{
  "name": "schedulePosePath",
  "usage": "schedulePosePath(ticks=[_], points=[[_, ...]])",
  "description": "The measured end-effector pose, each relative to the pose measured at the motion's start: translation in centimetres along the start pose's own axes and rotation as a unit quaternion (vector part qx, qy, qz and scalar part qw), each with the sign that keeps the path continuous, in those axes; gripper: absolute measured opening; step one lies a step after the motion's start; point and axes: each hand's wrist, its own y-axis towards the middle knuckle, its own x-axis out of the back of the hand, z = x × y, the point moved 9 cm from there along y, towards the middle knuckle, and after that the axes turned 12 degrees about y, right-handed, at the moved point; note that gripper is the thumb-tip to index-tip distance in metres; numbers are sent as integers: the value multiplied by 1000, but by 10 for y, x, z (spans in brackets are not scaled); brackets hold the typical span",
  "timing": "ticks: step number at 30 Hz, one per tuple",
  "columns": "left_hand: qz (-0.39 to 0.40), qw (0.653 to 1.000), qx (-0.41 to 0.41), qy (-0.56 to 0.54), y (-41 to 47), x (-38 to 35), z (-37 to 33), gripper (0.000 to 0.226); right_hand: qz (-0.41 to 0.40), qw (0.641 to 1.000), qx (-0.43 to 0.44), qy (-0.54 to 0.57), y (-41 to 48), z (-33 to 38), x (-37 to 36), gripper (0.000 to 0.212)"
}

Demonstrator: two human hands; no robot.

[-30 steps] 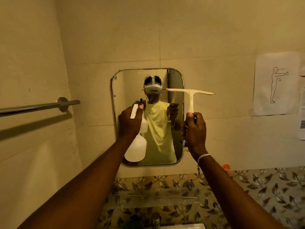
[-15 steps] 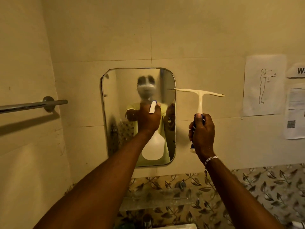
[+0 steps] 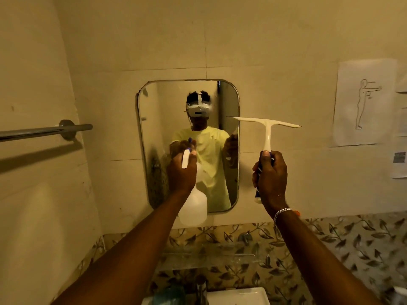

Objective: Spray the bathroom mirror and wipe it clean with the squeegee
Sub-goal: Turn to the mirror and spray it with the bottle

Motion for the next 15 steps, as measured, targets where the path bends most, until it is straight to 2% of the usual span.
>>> schedulePosePath(ticks=[8,12,15], points=[[-9,996,47,72,0,45,55,35,20,1000,6,-2,-11,-6,-26,24],[-15,990,70,118,-6,54,73,29,24,1000,7,0,-15,-7,-34,24],[-7,994,61,94,-13,52,80,20,22,1000,6,7,-17,-10,-36,25]])
